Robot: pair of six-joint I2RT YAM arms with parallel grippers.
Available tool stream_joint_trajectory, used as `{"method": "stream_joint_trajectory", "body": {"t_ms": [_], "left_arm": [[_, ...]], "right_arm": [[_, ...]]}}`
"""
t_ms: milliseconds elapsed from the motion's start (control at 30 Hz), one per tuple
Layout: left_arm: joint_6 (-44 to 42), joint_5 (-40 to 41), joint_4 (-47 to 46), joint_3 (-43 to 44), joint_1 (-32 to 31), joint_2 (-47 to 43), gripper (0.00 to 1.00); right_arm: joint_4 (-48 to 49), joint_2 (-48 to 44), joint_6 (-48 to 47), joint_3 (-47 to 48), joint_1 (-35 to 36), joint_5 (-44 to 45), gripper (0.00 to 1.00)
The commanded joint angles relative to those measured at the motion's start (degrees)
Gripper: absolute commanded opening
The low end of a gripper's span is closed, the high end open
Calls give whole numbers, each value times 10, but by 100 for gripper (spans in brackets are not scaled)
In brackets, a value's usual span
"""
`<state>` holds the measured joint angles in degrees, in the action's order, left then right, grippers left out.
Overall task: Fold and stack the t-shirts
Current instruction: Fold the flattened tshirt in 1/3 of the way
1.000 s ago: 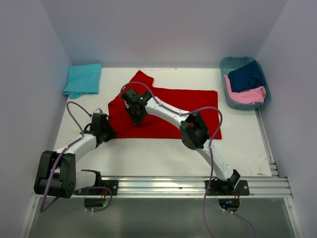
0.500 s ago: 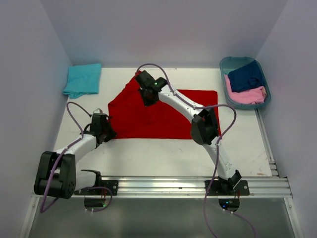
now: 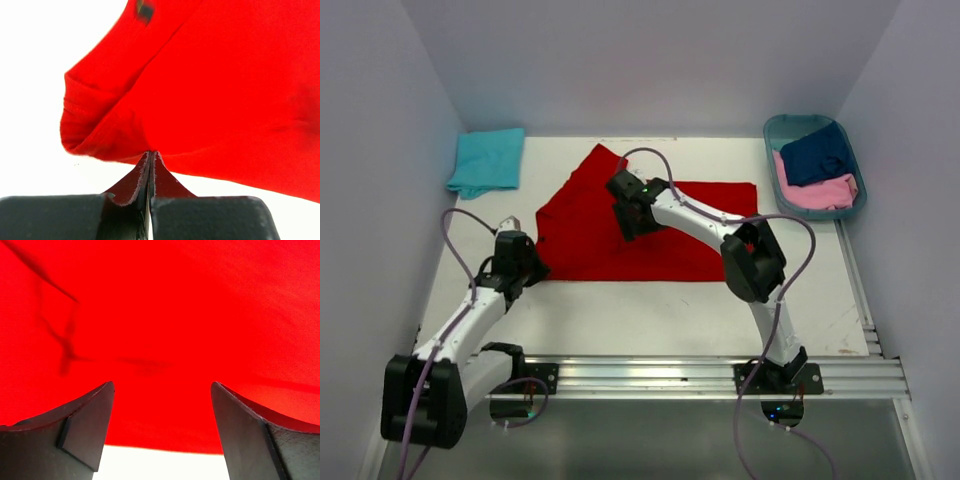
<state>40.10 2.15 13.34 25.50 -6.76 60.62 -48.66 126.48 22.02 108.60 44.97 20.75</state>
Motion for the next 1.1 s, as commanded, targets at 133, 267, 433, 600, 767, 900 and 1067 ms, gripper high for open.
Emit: {"method": "stream_joint_trajectory", "body": {"t_ms": [133,267,433,600,767,900,1067], "left_arm": [[-53,43,106,130,4,-67,3],[-76,1,118,165,4,-12,2],[-81,-56,57,184,5,56,3],[-73,-106,-52,281,5,160,51],[-112,-95,-51,496,4,334,77],[-168,-111,11,702,5,503,78],[-258,-143,89,933,4,708,78]], "right_arm": [[13,-212,74,-145,-49,106,82],[41,-268,88,-259,-94,100,82],[71,-299,78,-311,-167,61,82],[81,-267,39,-260,-197,18,82],[76,-250,23,-214,-201,-40,84],[97,-269,13,-237,-201,-101,83],[112,-315,-7,-292,-201,-155,82]]}}
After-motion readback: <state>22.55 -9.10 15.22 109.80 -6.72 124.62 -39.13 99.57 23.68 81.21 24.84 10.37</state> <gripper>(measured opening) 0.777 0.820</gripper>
